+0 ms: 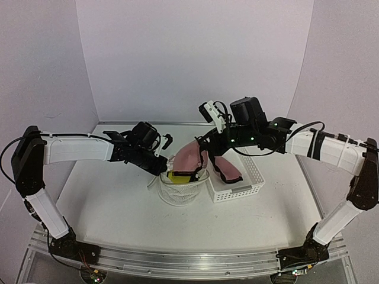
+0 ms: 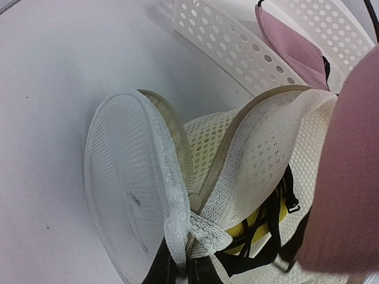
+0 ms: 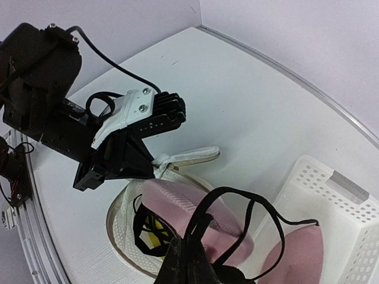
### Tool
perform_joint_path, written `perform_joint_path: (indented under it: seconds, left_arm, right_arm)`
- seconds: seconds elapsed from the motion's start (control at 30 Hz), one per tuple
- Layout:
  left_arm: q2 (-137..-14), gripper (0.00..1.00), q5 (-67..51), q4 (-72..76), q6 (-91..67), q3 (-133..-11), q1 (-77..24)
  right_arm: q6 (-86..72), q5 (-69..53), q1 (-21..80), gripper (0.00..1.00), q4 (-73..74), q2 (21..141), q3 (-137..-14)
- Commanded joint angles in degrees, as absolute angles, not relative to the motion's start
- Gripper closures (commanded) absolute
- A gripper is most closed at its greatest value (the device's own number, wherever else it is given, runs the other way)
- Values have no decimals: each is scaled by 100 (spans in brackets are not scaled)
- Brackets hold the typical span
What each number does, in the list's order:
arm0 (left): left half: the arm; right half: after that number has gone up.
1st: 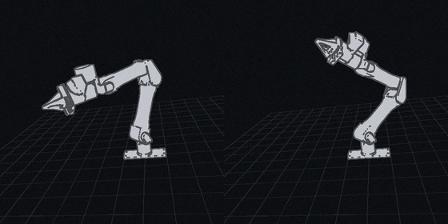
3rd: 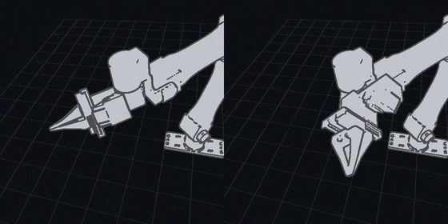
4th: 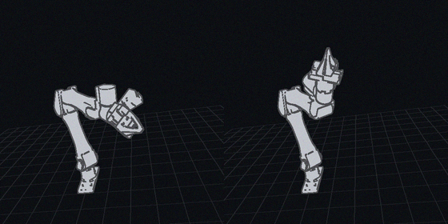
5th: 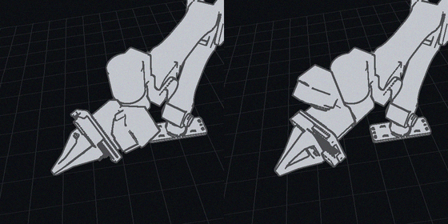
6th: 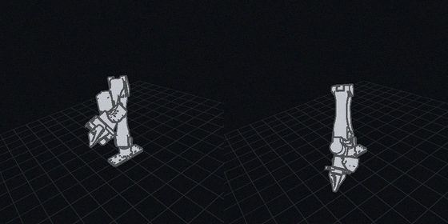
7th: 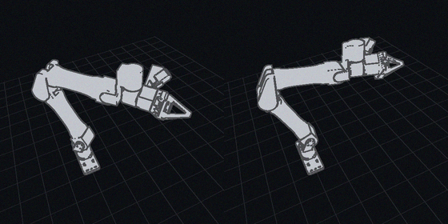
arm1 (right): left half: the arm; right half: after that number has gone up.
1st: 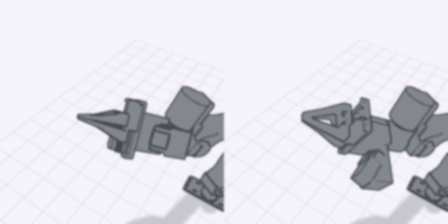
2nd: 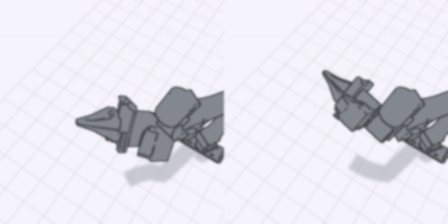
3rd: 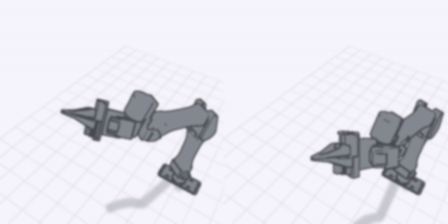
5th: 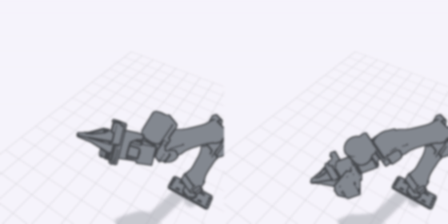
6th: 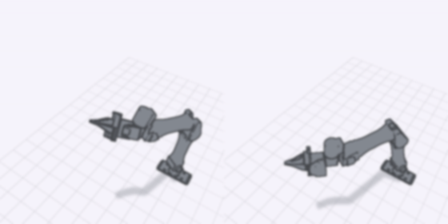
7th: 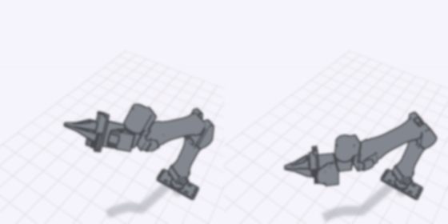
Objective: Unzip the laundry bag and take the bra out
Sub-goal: Place the bra in the bin.
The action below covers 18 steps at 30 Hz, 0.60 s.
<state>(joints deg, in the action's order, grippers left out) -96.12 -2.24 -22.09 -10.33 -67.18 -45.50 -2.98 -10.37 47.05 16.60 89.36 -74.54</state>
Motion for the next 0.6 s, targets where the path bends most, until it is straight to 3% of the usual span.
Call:
perform_joint_path:
  seconds: [0.0,0.57]
  left_arm:
    - [-9620,100,-148,-2276,-967,-6948,-4579]
    - [-9598,100,-120,-2311,-923,-6961,-4579]
  right_arm:
    - [-282,-589,4737,100,1077,8423,-7403]
    - [-48,1780,4719,100,1011,8183,-7426]
